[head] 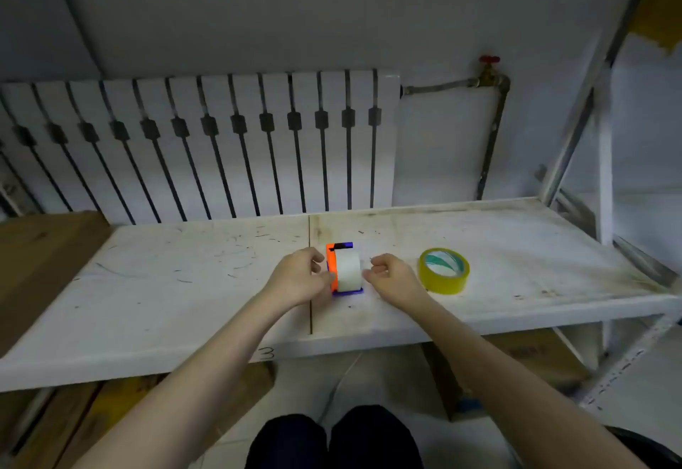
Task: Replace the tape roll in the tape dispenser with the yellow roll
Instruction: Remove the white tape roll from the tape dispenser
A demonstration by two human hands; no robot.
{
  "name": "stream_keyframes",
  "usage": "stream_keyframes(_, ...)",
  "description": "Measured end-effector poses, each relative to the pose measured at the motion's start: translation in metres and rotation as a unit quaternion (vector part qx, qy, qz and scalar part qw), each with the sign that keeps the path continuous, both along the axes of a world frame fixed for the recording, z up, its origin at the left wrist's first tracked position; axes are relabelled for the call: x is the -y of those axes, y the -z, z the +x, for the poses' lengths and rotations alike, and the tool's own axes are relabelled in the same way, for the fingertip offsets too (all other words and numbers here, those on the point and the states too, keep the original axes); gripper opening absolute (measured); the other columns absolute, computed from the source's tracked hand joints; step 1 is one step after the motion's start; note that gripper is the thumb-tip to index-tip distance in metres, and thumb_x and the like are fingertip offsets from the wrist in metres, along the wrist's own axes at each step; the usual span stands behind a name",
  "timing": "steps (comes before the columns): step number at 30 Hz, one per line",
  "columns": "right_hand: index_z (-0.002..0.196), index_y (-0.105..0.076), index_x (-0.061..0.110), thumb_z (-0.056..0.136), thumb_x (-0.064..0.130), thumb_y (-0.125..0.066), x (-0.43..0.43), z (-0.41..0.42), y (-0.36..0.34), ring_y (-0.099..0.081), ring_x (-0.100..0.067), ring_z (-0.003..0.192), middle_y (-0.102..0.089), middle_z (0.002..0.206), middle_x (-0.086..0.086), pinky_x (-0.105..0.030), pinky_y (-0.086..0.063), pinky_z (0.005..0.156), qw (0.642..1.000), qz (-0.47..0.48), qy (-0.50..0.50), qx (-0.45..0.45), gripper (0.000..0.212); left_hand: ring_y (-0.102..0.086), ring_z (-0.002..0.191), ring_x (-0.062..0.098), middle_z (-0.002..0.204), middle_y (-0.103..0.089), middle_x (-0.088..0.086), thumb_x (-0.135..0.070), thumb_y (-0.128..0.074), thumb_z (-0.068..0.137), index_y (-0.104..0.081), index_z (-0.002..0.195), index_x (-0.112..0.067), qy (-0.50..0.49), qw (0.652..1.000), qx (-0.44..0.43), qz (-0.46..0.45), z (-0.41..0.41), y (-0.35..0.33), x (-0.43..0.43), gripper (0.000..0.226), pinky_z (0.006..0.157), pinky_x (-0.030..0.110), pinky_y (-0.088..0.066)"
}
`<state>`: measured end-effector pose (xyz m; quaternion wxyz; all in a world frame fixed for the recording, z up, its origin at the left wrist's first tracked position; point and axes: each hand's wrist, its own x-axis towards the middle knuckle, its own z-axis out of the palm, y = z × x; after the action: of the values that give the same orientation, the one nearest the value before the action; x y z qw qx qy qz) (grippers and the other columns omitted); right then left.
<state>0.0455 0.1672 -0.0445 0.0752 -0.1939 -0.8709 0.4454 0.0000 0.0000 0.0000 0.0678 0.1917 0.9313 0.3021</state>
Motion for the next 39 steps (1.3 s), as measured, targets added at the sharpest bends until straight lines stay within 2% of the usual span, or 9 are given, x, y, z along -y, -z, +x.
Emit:
stream_keyframes(5,0.137,-0.043,0.013,0.092,0.032,-0.055,-0.001,-0.024,-0.002,-0.051,-0.015,0.115,-0.051,0.137,-0.004,-0.023,-0.04,0.087,0.996,-0.087,-0.037,0.009,0.051,-0.06,0.102,0.025,0.106,-0.066,0.008,-0.031,-0.053,0.091,-0.063,0.105,-0.009,-0.075,0.989,0.071,0.102,-0.034,0.021,-0.03,0.029,0.083,0.029,-0.044)
stream_keyframes(8,0.134,-0.044,0.013,0.094,0.024,-0.054,-0.001,-0.031,-0.005,-0.053,-0.004,0.091,-0.055,0.124,-0.002,-0.008,-0.043,0.07,0.989,-0.13,-0.076,0.004,0.043,-0.057,0.085,0.025,0.083,-0.06,0.004,-0.031,-0.051,0.092,-0.058,0.086,-0.011,-0.104,0.98,0.108,0.13,-0.049,0.033,-0.042,0.022,0.076,0.031,-0.043)
stream_keyframes(13,0.128,-0.051,0.014,0.091,0.021,-0.059,0.008,-0.038,0.012,-0.058,-0.009,0.093,-0.059,0.119,-0.002,-0.025,-0.053,0.079,0.984,-0.16,-0.071,-0.032,0.039,-0.052,0.073,0.028,0.069,-0.053,0.008,-0.011,-0.044,0.089,-0.048,0.068,-0.013,-0.121,0.973,0.135,0.139,-0.065,0.047,-0.04,0.022,0.073,0.04,-0.05)
stream_keyframes(16,0.115,-0.059,0.01,0.085,0.02,-0.067,0.014,-0.036,0.021,-0.061,-0.016,0.094,-0.063,0.109,-0.003,-0.03,-0.055,0.08,0.979,-0.195,-0.014,-0.06,0.032,-0.052,0.075,0.028,0.075,-0.054,0.015,-0.006,-0.042,0.089,-0.052,0.072,-0.007,-0.104,0.975,0.136,0.143,-0.068,0.047,-0.031,0.02,0.078,0.048,-0.052)
stream_keyframes(20,0.092,-0.064,0.017,0.08,0.018,-0.073,0.022,-0.028,0.033,-0.064,-0.012,0.091,-0.067,0.096,0.001,-0.027,-0.055,0.086,0.984,-0.155,-0.083,-0.035,0.015,-0.048,0.078,0.025,0.077,-0.053,0.015,-0.002,-0.04,0.091,-0.057,0.076,-0.004,-0.112,0.967,0.142,0.182,-0.068,0.051,-0.018,0.023,0.071,0.035,-0.042)
stream_keyframes(26,0.107,-0.055,0.03,0.075,0.021,-0.076,0.02,-0.015,0.05,-0.049,-0.007,0.112,-0.052,0.122,0.009,-0.014,-0.046,0.086,0.993,-0.027,-0.086,-0.074,0.039,-0.054,0.086,0.026,0.087,-0.057,0.01,-0.014,-0.038,0.097,-0.057,0.088,-0.008,-0.137,0.959,0.158,0.19,-0.057,0.051,-0.016,0.023,0.084,0.043,-0.052)
stream_keyframes(30,0.13,-0.036,0.028,0.064,0.036,-0.084,0.015,-0.018,0.04,-0.041,-0.004,0.114,-0.036,0.121,0.017,-0.016,-0.04,0.084,0.992,-0.081,-0.056,-0.08,0.082,-0.054,0.089,0.026,0.092,-0.057,0.011,-0.014,-0.038,0.098,-0.058,0.092,-0.005,-0.127,0.966,0.134,0.18,-0.051,0.051,-0.018,0.023,0.087,0.045,-0.052)
stream_keyframes(35,0.128,-0.043,0.024,0.06,0.043,-0.085,0.016,-0.022,0.046,-0.049,-0.004,0.111,-0.051,0.126,0.01,-0.014,-0.04,0.081,0.995,-0.069,-0.043,-0.05,0.082,-0.053,0.085,0.023,0.082,-0.055,0.005,-0.013,-0.039,0.096,-0.056,0.084,-0.008,-0.096,0.968,0.137,0.188,-0.042,0.051,-0.024,0.021,0.075,0.038,-0.048)
stream_keyframes(39,0.126,-0.045,0.024,0.063,0.039,-0.084,0.013,-0.019,0.056,-0.05,-0.01,0.117,-0.05,0.128,0.006,-0.027,-0.047,0.094,0.996,-0.07,-0.01,-0.056,0.076,-0.06,0.098,0.029,0.097,-0.057,0.005,-0.016,-0.045,0.093,-0.05,0.107,-0.02,-0.08,0.967,0.159,0.184,-0.042,0.048,-0.024,0.016,0.089,0.048,-0.053)
